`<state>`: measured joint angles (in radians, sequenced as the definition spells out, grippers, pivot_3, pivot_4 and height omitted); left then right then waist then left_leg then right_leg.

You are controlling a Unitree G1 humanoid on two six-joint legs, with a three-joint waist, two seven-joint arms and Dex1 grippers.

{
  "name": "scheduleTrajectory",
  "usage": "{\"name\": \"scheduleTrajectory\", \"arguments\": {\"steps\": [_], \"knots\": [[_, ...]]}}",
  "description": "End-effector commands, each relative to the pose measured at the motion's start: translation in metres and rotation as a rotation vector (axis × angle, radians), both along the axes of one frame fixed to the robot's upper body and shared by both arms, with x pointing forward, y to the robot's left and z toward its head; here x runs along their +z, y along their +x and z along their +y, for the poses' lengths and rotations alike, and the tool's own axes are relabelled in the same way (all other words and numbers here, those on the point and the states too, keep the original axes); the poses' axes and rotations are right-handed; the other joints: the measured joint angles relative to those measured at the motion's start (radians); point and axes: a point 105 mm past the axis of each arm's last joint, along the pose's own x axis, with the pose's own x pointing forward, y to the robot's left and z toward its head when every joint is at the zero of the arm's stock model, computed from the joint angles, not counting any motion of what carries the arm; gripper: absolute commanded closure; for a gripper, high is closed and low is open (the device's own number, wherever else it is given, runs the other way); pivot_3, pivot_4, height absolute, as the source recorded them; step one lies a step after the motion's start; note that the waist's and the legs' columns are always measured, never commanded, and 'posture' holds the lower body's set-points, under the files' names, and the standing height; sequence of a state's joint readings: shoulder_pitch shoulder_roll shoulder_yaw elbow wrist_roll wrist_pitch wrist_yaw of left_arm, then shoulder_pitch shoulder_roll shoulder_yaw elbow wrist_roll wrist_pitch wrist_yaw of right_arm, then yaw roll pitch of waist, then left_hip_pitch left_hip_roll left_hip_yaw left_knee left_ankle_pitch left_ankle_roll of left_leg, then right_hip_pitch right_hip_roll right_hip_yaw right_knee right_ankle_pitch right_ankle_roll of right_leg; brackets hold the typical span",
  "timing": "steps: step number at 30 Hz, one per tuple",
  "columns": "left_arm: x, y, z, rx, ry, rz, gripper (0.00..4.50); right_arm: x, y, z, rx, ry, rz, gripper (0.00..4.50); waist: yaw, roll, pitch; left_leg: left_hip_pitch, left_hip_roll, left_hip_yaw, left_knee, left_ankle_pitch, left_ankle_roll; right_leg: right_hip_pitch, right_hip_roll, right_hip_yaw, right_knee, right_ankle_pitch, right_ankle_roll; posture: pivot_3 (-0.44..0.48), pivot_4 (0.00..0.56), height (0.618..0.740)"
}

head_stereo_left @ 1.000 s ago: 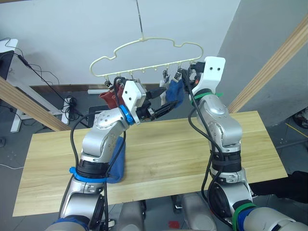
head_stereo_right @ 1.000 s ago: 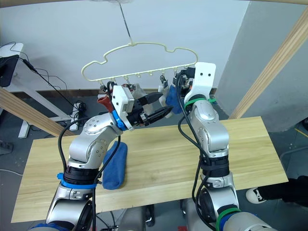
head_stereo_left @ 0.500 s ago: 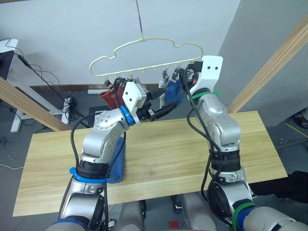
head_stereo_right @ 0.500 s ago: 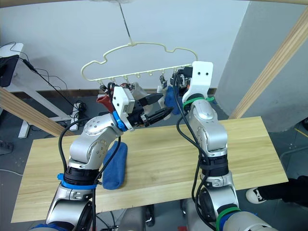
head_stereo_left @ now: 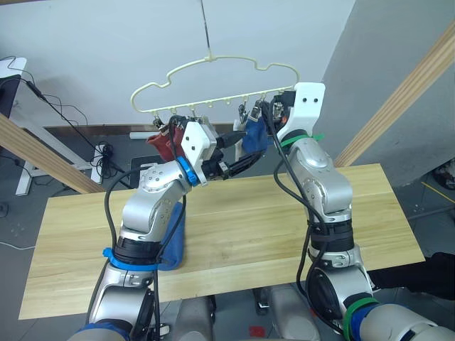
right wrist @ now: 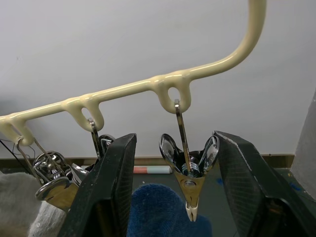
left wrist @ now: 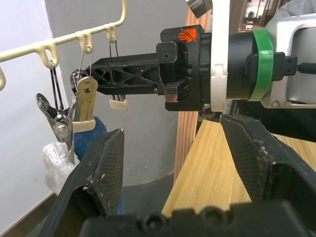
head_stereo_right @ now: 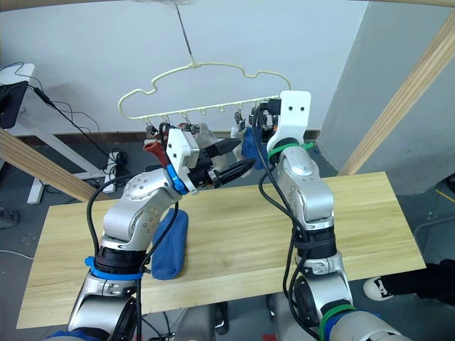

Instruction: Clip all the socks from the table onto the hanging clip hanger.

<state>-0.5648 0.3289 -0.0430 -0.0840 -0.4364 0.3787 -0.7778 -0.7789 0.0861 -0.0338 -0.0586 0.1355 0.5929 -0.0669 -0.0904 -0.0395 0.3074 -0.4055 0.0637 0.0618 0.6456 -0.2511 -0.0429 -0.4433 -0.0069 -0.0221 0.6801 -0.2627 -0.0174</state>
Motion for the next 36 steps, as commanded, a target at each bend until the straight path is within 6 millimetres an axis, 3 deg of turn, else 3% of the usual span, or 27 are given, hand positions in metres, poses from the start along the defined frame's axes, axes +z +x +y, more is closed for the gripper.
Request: {"name": "scheduleTrajectory", "arguments": {"steps": [1, 3, 5, 11, 13, 17, 21, 26, 29, 33, 36], "knots": [[0.005, -0.006, -0.003, -0.019, -0.003, -0.042, 1.04, 0.019, -0.004, 0.004, 0.012, -0.002, -0.078, 1.94, 0.000, 0.000, 0.000, 0.000, 0.000, 0.000, 0.000, 0.000, 0.000, 0.000, 0.000, 0.000, 0.000, 0.000, 0.000, -0.190, 0.287, 0.740], [0.005, -0.006, -0.003, -0.019, -0.002, -0.041, 1.04, 0.019, -0.003, 0.004, 0.010, -0.005, -0.081, 1.94, 0.000, 0.000, 0.000, 0.000, 0.000, 0.000, 0.000, 0.000, 0.000, 0.000, 0.000, 0.000, 0.000, 0.000, 0.000, -0.190, 0.287, 0.740], [0.004, -0.006, -0.003, -0.018, -0.001, -0.040, 1.04, 0.019, -0.003, 0.003, 0.007, -0.008, -0.082, 2.33, 0.000, 0.000, 0.000, 0.000, 0.000, 0.000, 0.000, 0.000, 0.000, 0.000, 0.000, 0.000, 0.000, 0.000, 0.000, -0.190, 0.287, 0.740], [0.003, -0.006, -0.002, -0.013, 0.004, -0.038, 1.04, 0.020, -0.003, 0.002, 0.001, -0.011, -0.088, 4.18, 0.000, 0.000, 0.000, 0.000, 0.000, 0.000, 0.000, 0.000, 0.000, 0.000, 0.000, 0.000, 0.000, 0.000, 0.000, -0.190, 0.287, 0.740], [0.001, -0.006, -0.001, -0.005, 0.007, -0.038, 1.04, 0.020, -0.003, 0.002, 0.001, -0.013, -0.091, 4.49, 0.000, 0.000, 0.000, 0.000, 0.000, 0.000, 0.000, 0.000, 0.000, 0.000, 0.000, 0.000, 0.000, 0.000, 0.000, -0.190, 0.287, 0.740], [-0.003, -0.006, 0.002, 0.025, 0.013, -0.032, 1.04, 0.020, -0.002, 0.001, -0.001, -0.018, -0.094, 4.49, 0.000, 0.000, 0.000, 0.000, 0.000, 0.000, 0.000, 0.000, 0.000, 0.000, 0.000, 0.000, 0.000, 0.000, 0.000, -0.190, 0.287, 0.740], [-0.019, -0.008, 0.014, 0.117, 0.026, 0.012, 1.04, 0.020, -0.001, -0.001, -0.003, -0.024, -0.097, 4.49, -0.001, 0.000, 0.000, 0.000, 0.000, 0.000, 0.000, 0.000, 0.000, 0.000, 0.000, 0.000, 0.000, 0.000, 0.000, -0.189, 0.288, 0.740], [-0.063, -0.021, 0.046, 0.327, 0.041, 0.162, 0.06, 0.021, -0.001, -0.003, -0.002, -0.036, -0.101, 4.50, -0.008, 0.000, 0.000, 0.001, 0.000, 0.000, 0.000, 0.000, 0.001, 0.000, 0.000, 0.001, 0.000, 0.000, 0.000, -0.183, 0.295, 0.740], [-0.086, -0.027, 0.071, 0.528, 0.063, 0.188, 0.06, 0.021, 0.000, -0.006, 0.001, -0.044, -0.099, 4.50, -0.009, 0.000, 0.000, 0.002, 0.001, 0.000, 0.000, -0.002, 0.003, 0.000, 0.000, 0.001, 0.001, 0.000, 0.000, -0.180, 0.298, 0.740], [-0.117, -0.032, 0.123, 0.853, -0.007, 0.326, 0.06, 0.020, 0.001, -0.006, 0.011, -0.057, -0.093, 4.50, -0.008, 0.000, 0.000, 0.002, 0.000, 0.000, 0.000, -0.002, 0.004, 0.001, 0.000, 0.001, 0.001, 0.000, 0.000, -0.179, 0.301, 0.740], [-0.140, -0.041, 0.145, 0.962, 0.020, 0.405, 0.06, 0.018, 0.001, -0.005, 0.021, -0.064, -0.088, 4.50, -0.007, 0.000, 0.000, 0.003, 0.000, 0.000, 0.000, -0.002, 0.004, 0.001, 0.000, 0.001, 0.001, 0.000, 0.000, -0.174, 0.303, 0.740]]}}
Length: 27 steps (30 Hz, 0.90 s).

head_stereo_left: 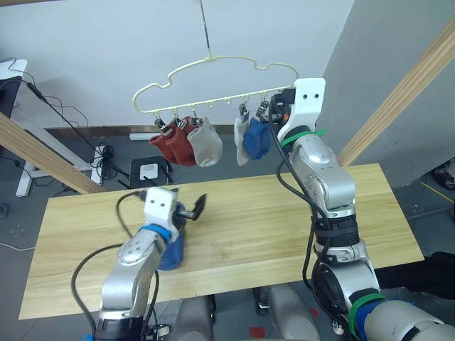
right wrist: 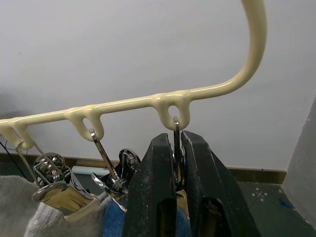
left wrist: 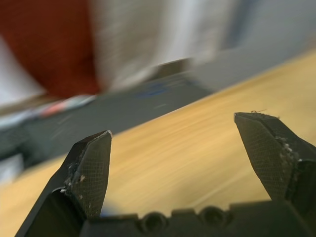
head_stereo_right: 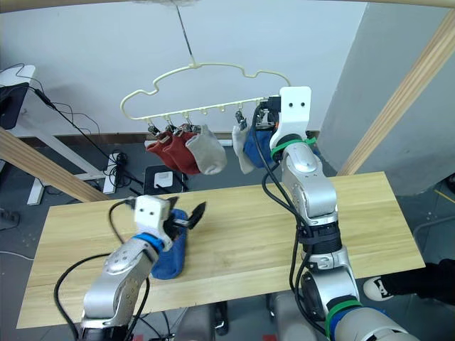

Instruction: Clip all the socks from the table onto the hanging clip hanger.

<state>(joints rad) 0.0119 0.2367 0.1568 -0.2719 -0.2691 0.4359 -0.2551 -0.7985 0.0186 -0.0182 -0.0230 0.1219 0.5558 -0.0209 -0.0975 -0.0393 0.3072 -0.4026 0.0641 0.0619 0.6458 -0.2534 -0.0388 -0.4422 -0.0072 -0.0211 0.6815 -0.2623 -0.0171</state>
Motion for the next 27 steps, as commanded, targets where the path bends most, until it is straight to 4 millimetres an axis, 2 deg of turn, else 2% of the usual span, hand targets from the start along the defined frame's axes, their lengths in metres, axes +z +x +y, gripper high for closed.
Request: {"name": "scheduleTrajectory", "arguments": {"steps": [1, 5, 13, 18, 21, 27], "knots": [[-0.016, -0.009, 0.020, 0.089, 0.031, 0.063, 0.06, 0.013, -0.004, 0.003, 0.023, 0.007, -0.043, 4.50, 0.001, 0.000, 0.000, 0.000, 0.000, 0.000, 0.000, 0.000, 0.000, 0.000, 0.000, 0.000, 0.000, 0.000, 0.000, -0.173, 0.303, 0.740], [-0.031, -0.011, 0.022, 0.086, 0.055, 0.114, 0.06, 0.013, -0.004, 0.005, 0.035, 0.002, -0.042, 4.50, 0.002, 0.000, 0.000, 0.000, 0.000, 0.001, 0.000, 0.000, 0.000, 0.000, 0.000, 0.000, -0.001, 0.000, 0.000, -0.171, 0.305, 0.740], [-0.060, -0.001, 0.034, 0.165, 0.085, 0.195, 0.06, 0.008, -0.003, 0.008, 0.052, -0.006, -0.025, 4.50, 0.005, 0.000, 0.000, 0.000, 0.000, 0.001, 0.000, 0.000, 0.000, 0.000, 0.000, 0.000, 0.000, 0.000, 0.000, -0.182, 0.306, 0.740], [-0.071, 0.000, 0.027, 0.145, 0.038, 0.252, 0.06, 0.007, -0.004, 0.007, 0.055, -0.008, -0.017, 4.50, 0.005, 0.000, 0.000, 0.000, 0.000, 0.002, -0.001, 0.000, 0.000, 0.000, 0.000, 0.001, -0.001, 0.000, 0.000, -0.188, 0.302, 0.740], [-0.073, -0.001, 0.023, 0.118, 0.027, 0.257, 0.68, 0.006, -0.004, 0.008, 0.057, -0.009, -0.014, 4.50, 0.006, 0.000, 0.000, 0.001, 0.000, 0.002, -0.001, 0.000, 0.000, 0.000, 0.000, 0.001, 0.000, 0.000, 0.000, -0.188, 0.300, 0.740], [-0.073, -0.006, 0.024, 0.112, 0.022, 0.265, 2.48, 0.006, -0.004, 0.008, 0.059, -0.004, -0.013, 4.50, 0.006, 0.000, 0.000, 0.001, 0.000, 0.002, -0.001, 0.000, 0.000, 0.000, 0.000, 0.001, 0.000, 0.000, 0.000, -0.183, 0.297, 0.740]]}}
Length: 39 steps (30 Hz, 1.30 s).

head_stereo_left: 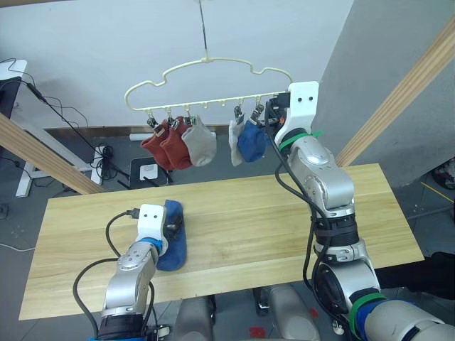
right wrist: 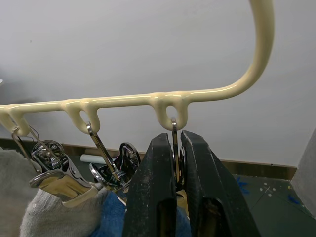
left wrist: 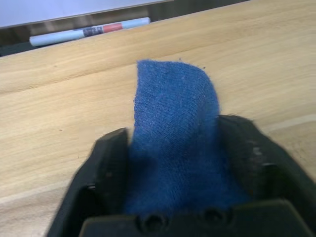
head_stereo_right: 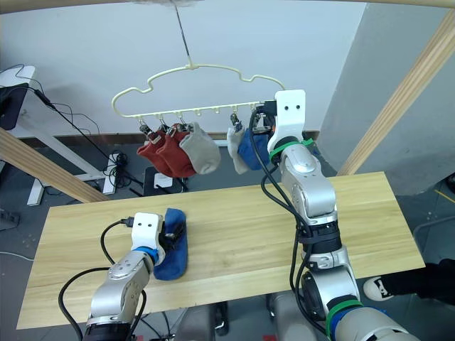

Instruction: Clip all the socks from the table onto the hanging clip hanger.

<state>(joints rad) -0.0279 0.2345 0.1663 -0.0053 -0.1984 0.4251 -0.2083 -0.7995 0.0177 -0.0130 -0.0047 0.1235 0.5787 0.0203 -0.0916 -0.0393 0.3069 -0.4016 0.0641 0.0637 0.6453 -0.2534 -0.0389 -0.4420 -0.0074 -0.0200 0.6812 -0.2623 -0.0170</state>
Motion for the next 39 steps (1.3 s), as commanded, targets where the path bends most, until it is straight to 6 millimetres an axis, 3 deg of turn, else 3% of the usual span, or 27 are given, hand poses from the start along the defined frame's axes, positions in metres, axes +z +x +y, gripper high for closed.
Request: {"name": "scheduleTrajectory", "arguments": {"steps": [1, 4, 7, 8, 10, 13, 15, 18, 22, 27, 39], "knots": [[-0.012, -0.009, 0.000, -0.003, -0.015, 0.050, 2.76, 0.013, -0.005, 0.002, 0.015, 0.019, -0.047, 4.50, 0.000, 0.000, 0.000, 0.000, 0.000, 0.000, 0.000, 0.000, 0.000, 0.000, 0.000, 0.000, 0.000, 0.000, 0.000, -0.183, 0.297, 0.740], [-0.007, -0.008, -0.002, -0.032, 0.007, 0.027, 3.61, 0.014, -0.005, 0.003, 0.016, 0.023, -0.049, 4.50, 0.000, 0.000, 0.000, 0.000, 0.000, 0.000, 0.000, 0.000, 0.000, 0.000, 0.000, 0.000, 0.000, 0.000, 0.000, -0.181, 0.294, 0.740], [0.012, -0.001, -0.023, -0.166, 0.032, -0.068, 4.47, 0.014, -0.005, 0.003, 0.015, 0.025, -0.051, 4.50, 0.000, 0.000, 0.000, 0.000, 0.000, 0.000, 0.000, 0.000, 0.000, 0.000, 0.000, 0.000, 0.000, 0.000, 0.000, -0.181, 0.294, 0.740], [0.016, 0.000, -0.029, -0.201, 0.035, -0.090, 4.47, 0.014, -0.005, 0.003, 0.014, 0.026, -0.051, 4.50, 0.001, 0.000, 0.000, 0.000, 0.000, 0.000, 0.000, 0.000, 0.000, 0.000, 0.000, 0.000, 0.000, 0.000, 0.000, -0.181, 0.294, 0.740], [0.048, 0.006, -0.083, -0.472, 0.009, -0.223, 4.47, 0.016, -0.005, 0.002, 0.009, 0.026, -0.055, 4.50, 0.003, 0.000, 0.000, 0.000, 0.000, 0.001, 0.000, 0.000, 0.000, 0.000, 0.000, 0.000, 0.000, 0.000, 0.000, -0.181, 0.294, 0.740], [0.084, 0.010, -0.141, -0.723, -0.053, -0.353, 4.47, 0.017, -0.004, 0.000, 0.002, 0.025, -0.058, 4.50, 0.011, 0.000, 0.000, -0.001, -0.001, 0.000, 0.001, 0.000, 0.000, 0.000, 0.000, -0.001, -0.001, 0.000, 0.001, -0.194, 0.293, 0.740], [0.106, 0.014, -0.170, -0.827, -0.092, -0.423, 4.47, 0.018, -0.004, -0.001, -0.002, 0.023, -0.060, 4.50, 0.008, -0.001, 0.000, -0.002, -0.001, 0.000, 0.001, 0.000, 0.000, 0.000, -0.001, 0.000, -0.001, 0.002, 0.003, -0.194, 0.293, 0.740], [0.124, 0.023, -0.193, -0.885, -0.114, -0.488, 4.47, 0.019, -0.004, -0.003, -0.007, 0.021, -0.063, 4.50, -0.003, -0.001, -0.001, -0.002, -0.001, 0.003, 0.001, 0.000, 0.000, 0.000, -0.001, 0.003, -0.002, 0.002, 0.003, -0.203, 0.291, 0.740], [0.137, 0.042, -0.211, -0.889, -0.074, -0.571, 4.47, 0.020, -0.004, -0.005, -0.015, 0.020, -0.067, 4.50, -0.018, -0.001, -0.001, 0.000, 0.000, 0.004, -0.001, 0.000, 0.000, 0.000, 0.001, 0.004, -0.002, 0.002, 0.003, -0.220, 0.287, 0.740], [0.146, 0.065, -0.220, -0.842, -0.049, -0.634, 4.47, 0.022, -0.005, -0.006, -0.019, 0.020, -0.072, 4.50, -0.020, -0.001, -0.001, 0.000, -0.001, 0.005, 0.001, -0.001, 0.002, 0.000, 0.000, 0.004, -0.002, 0.003, 0.005, -0.231, 0.286, 0.740], [0.158, 0.094, -0.220, -0.781, -0.045, -0.680, 4.47, 0.023, -0.006, -0.008, -0.023, 0.015, -0.072, 4.50, -0.023, -0.001, -0.001, -0.001, -0.001, 0.006, 0.000, -0.001, 0.003, -0.001, 0.000, 0.004, -0.004, 0.003, 0.006, -0.243, 0.288, 0.740]]}}
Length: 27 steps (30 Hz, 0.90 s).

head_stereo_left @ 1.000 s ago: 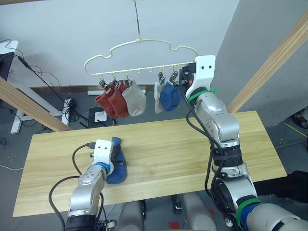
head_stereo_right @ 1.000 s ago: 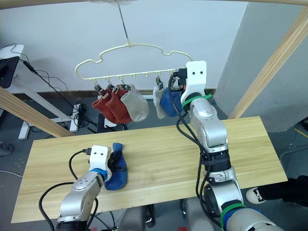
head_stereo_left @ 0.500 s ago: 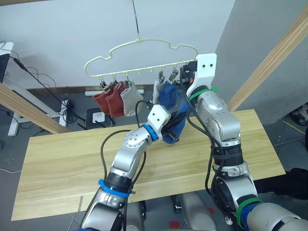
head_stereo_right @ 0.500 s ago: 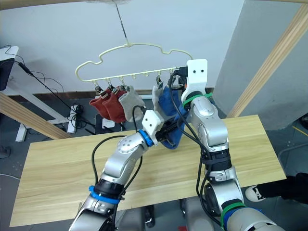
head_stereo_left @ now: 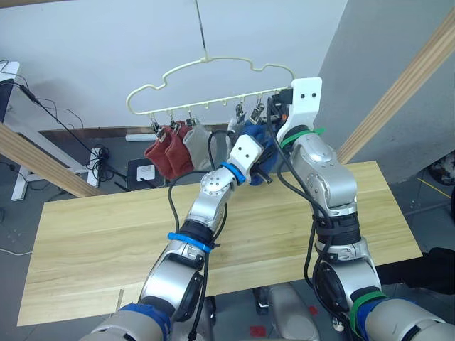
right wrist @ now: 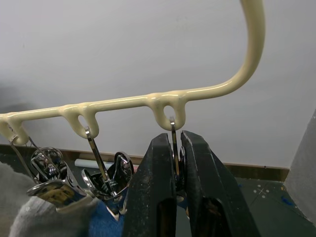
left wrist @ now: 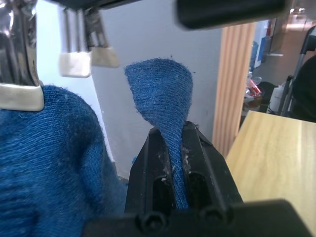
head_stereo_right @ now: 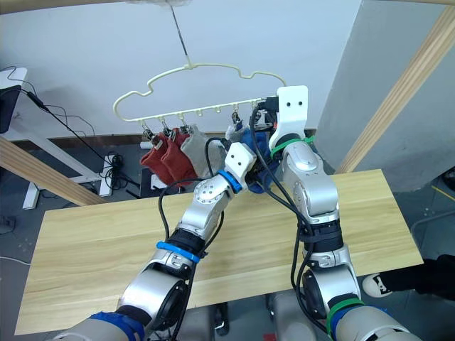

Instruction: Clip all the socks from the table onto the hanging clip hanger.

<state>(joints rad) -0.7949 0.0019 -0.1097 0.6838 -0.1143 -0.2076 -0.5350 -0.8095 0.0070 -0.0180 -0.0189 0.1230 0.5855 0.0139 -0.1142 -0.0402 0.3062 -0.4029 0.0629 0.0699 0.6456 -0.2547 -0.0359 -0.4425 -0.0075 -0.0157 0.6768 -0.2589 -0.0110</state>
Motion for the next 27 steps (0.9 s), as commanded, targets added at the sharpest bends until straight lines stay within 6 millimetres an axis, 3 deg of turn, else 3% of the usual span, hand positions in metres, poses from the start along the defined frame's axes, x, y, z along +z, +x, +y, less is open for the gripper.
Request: {"name": "scheduleTrajectory", "arguments": {"steps": [1, 12, 24, 25, 27], "knots": [[0.014, 0.001, -0.001, -0.004, -0.025, -0.053, 4.47, 0.016, -0.005, -0.004, -0.009, 0.017, -0.054, 4.50, 0.000, 0.000, 0.000, 0.000, 0.000, 0.000, 0.000, 0.000, 0.000, 0.000, 0.000, 0.000, 0.000, 0.000, 0.000, -0.243, 0.288, 0.740], [0.025, 0.008, 0.007, 0.023, -0.059, -0.074, 4.47, 0.015, -0.005, -0.004, -0.004, 0.011, -0.048, 4.50, 0.000, 0.000, 0.000, 0.000, 0.000, 0.000, 0.000, 0.000, 0.000, 0.000, 0.000, 0.000, 0.001, 0.000, 0.000, -0.249, 0.285, 0.740], [0.036, 0.008, 0.003, 0.017, -0.090, -0.088, 4.47, 0.012, -0.005, -0.003, 0.002, 0.028, -0.030, 4.50, 0.000, 0.000, 0.000, 0.001, 0.000, 0.001, 0.000, 0.001, -0.001, 0.000, 0.000, 0.001, 0.001, 0.000, 0.000, -0.244, 0.287, 0.740], [0.036, 0.008, 0.003, 0.018, -0.091, -0.087, 4.50, 0.012, -0.005, -0.004, 0.003, 0.040, -0.030, 3.82, 0.000, 0.000, 0.000, 0.001, 0.000, 0.001, 0.000, 0.001, -0.001, 0.000, 0.000, 0.001, 0.001, 0.000, 0.000, -0.244, 0.287, 0.740], [0.036, 0.009, 0.003, 0.021, -0.094, -0.084, 4.50, 0.014, -0.006, -0.005, 0.003, 0.064, -0.031, 3.25, 0.000, 0.000, 0.000, 0.001, 0.000, 0.001, 0.000, 0.001, -0.001, 0.000, 0.000, 0.001, 0.001, 0.000, 0.000, -0.242, 0.285, 0.740]]}}
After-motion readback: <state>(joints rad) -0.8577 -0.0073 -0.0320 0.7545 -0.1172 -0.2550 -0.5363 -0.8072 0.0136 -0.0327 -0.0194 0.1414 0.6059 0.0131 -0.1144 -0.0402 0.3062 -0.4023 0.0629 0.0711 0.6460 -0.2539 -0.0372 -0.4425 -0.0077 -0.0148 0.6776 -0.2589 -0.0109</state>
